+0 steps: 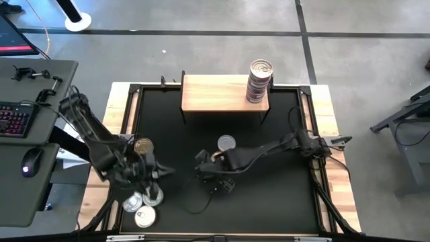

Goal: Stack canned seafood by type on shelf
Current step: Stack the blue tuna can on top of the blue tuna can

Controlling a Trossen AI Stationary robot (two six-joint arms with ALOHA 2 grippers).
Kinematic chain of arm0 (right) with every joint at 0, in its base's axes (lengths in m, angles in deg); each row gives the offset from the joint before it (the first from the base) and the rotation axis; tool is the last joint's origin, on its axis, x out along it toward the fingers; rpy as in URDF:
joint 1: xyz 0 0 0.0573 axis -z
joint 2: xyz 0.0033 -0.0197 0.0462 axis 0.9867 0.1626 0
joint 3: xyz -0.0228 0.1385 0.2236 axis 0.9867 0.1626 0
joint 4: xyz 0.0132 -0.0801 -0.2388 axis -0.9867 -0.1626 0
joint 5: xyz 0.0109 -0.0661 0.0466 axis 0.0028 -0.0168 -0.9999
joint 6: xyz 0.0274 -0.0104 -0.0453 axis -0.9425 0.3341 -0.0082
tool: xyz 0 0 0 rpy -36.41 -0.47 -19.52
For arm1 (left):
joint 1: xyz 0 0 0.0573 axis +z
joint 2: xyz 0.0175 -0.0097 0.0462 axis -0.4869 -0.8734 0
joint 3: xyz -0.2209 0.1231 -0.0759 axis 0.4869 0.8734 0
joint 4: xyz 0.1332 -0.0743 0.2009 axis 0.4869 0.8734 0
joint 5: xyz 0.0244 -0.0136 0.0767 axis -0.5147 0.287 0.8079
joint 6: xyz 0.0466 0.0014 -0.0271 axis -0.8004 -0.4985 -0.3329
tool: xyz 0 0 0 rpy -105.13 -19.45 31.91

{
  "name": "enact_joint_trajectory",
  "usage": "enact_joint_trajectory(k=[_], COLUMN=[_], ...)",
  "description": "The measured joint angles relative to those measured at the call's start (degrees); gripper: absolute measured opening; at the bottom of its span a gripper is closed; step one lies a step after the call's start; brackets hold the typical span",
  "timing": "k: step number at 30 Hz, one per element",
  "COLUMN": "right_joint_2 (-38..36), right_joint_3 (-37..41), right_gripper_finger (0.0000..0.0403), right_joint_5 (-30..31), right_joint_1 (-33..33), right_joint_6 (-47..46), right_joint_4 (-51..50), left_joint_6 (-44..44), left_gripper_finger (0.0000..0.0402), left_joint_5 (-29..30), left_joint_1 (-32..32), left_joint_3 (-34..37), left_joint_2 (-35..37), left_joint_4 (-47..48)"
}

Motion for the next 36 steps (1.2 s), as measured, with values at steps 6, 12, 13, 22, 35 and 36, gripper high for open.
enact_joint_trajectory(k=[6,12,13,22,35,36], right_joint_2=[-8.8,-15.2,-16.4,-25.1,-34.7,-35.7], right_joint_3=[0.0,0.0,0.0,0.0,1.1,1.2], right_gripper_finger=[0.0169,0.0169,0.0169,0.0169,0.0169,0.0169], right_joint_5=[14.4,35.9,39.6,62.4,58.5,57.7], right_joint_1=[0.9,4.3,5.0,11.0,19.8,19.8], right_joint_6=[-3.8,-5.8,-5.7,-1.4,-14.8,-12.5], right_joint_4=[1.0,-0.7,-1.0,-4.3,-25.3,-23.7], left_joint_6=[-0.6,-3.9,-5.6,-29.6,-34.7,-33.8], left_gripper_finger=[0.0,0.0,0.0,0.0,0.0,0.0], left_joint_5=[7.9,7.3,5.7,-12.6,-23.2,-23.2], left_joint_1=[1.5,6.8,7.9,19.0,24.4,24.6], left_joint_3=[0.0,0.0,0.0,0.0,0.1,0.1], left_joint_2=[6.6,8.0,7.9,2.8,-12.8,-13.5], left_joint_4=[8.2,8.8,8.1,-14.3,-39.6,-39.9])
